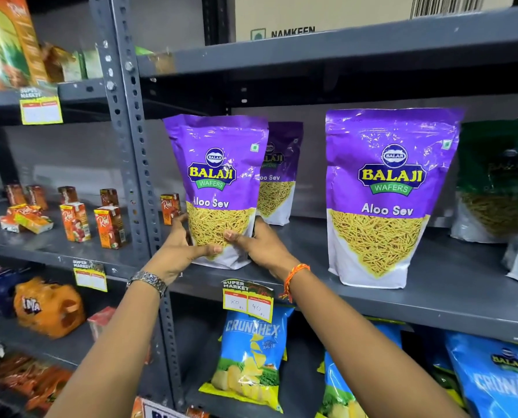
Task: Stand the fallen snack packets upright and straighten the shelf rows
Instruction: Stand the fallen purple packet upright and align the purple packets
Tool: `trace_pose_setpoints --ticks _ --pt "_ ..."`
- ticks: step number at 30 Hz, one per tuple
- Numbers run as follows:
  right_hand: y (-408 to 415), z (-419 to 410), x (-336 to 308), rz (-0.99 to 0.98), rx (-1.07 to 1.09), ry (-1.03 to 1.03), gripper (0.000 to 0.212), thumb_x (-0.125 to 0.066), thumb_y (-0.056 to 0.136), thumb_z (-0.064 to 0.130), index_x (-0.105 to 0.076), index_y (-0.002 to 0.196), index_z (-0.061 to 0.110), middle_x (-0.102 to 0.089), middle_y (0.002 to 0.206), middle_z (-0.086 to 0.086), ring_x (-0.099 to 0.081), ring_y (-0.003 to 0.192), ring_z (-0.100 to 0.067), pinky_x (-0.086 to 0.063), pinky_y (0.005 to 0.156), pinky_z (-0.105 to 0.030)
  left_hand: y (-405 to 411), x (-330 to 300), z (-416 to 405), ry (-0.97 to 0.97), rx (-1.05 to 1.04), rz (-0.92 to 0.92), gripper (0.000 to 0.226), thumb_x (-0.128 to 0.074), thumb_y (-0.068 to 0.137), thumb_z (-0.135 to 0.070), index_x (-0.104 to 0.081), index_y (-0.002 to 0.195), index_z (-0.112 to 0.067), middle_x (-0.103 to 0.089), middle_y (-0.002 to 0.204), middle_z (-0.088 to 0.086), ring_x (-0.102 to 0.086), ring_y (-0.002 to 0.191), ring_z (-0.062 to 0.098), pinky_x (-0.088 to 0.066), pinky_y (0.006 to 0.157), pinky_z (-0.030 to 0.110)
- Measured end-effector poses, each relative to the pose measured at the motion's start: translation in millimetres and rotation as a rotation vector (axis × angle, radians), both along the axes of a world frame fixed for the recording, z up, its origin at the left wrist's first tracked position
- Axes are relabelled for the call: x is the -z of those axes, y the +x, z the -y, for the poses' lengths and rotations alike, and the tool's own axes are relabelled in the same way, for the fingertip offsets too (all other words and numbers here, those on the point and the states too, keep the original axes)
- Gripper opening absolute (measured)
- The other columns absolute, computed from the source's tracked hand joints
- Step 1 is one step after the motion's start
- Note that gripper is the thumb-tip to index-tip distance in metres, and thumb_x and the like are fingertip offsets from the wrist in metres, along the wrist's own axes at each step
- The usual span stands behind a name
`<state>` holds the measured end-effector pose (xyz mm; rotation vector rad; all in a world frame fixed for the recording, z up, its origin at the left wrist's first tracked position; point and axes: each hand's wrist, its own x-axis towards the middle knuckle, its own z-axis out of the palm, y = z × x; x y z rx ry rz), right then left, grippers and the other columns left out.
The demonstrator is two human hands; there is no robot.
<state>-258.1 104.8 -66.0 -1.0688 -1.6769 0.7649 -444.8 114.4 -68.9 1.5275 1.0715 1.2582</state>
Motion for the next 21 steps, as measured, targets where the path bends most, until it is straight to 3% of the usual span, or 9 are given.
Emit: trace_pose_setpoints --ticks 2,4,8,11,13,17,21 --pt "4.1 4.6 -3.9 0.010 0.024 -0.034 0.078 -0.074 0.066 0.069 -0.049 0.125 0.025 -0.071 0.124 0.006 -0.066 0.117 -0.018 -0.053 0.101 -0.043 1.5 2.3 2.9 0.003 -0.004 0.010 0.111 -0.084 0.066 0.007 -0.016 0.150 -0.017 -0.061 0.117 -0.003 -0.058 0.125 0.027 -0.043 0.113 0.046" --pt "11.9 17.9 -12.0 0.013 0.056 -0.054 0.065 -0.076 0.077 0.052 -0.040 0.124 0.025 -0.066 0.122 0.005 -0.063 0.119 -0.018 -0.052 0.102 -0.039 7.6 2.8 9.9 0.045 -0.031 0.027 0.114 -0.084 0.067 0.005 -0.014 0.153 -0.020 -0.060 0.127 -0.002 -0.055 0.129 0.024 -0.039 0.116 0.046" --pt "43.5 54.5 -16.8 -0.049 0.157 0.068 0.082 -0.075 0.082 0.040 -0.030 0.147 0.017 -0.050 0.145 -0.004 -0.048 0.134 -0.018 -0.043 0.111 -0.040 34.2 8.1 40.2 0.176 -0.224 0.200 0.100 -0.076 0.075 0.011 -0.021 0.153 -0.018 -0.039 0.153 0.003 -0.036 0.142 0.013 -0.032 0.107 0.022" --pt "81.5 96.6 -23.3 -0.238 0.214 0.267 0.065 -0.074 0.084 0.029 -0.040 0.138 0.019 -0.053 0.140 -0.007 -0.053 0.129 -0.016 -0.049 0.104 -0.027 70.0 14.3 62.6 0.317 -0.346 0.352 0.080 -0.071 0.079 0.011 -0.036 0.147 -0.014 -0.045 0.153 0.008 -0.044 0.141 0.015 -0.037 0.098 0.005" --pt "114.5 128.5 -32.2 -0.319 0.299 0.412 0.053 -0.071 0.085 0.026 -0.046 0.131 0.017 -0.059 0.131 -0.007 -0.059 0.120 -0.015 -0.052 0.093 -0.020 103.8 13.8 80.8 0.399 -0.360 0.435 0.066 -0.069 0.081 0.011 -0.046 0.140 -0.010 -0.055 0.145 0.010 -0.053 0.135 0.016 -0.044 0.106 0.016" --pt "191.1 174.3 -45.0 -0.408 0.460 0.614 0.033 -0.067 0.091 0.015 -0.050 0.119 0.019 -0.063 0.123 -0.009 -0.062 0.108 -0.015 -0.052 0.084 -0.019 188.7 6.9 119.8 0.564 -0.323 0.524 0.052 -0.066 0.082 0.007 -0.054 0.128 -0.013 -0.062 0.130 0.008 -0.060 0.124 0.017 -0.044 0.112 0.033" --pt "289.3 207.6 -46.8 -0.473 0.689 0.694 0.027 -0.068 0.086 0.020 -0.054 0.108 0.024 -0.064 0.112 -0.007 -0.061 0.099 -0.015 -0.052 0.094 -0.039 280.0 0.0 158.1 0.603 -0.078 0.516 0.054 -0.066 0.077 0.003 -0.058 0.118 -0.032 -0.066 0.121 -0.004 -0.062 0.119 0.013 -0.045 0.106 0.029"
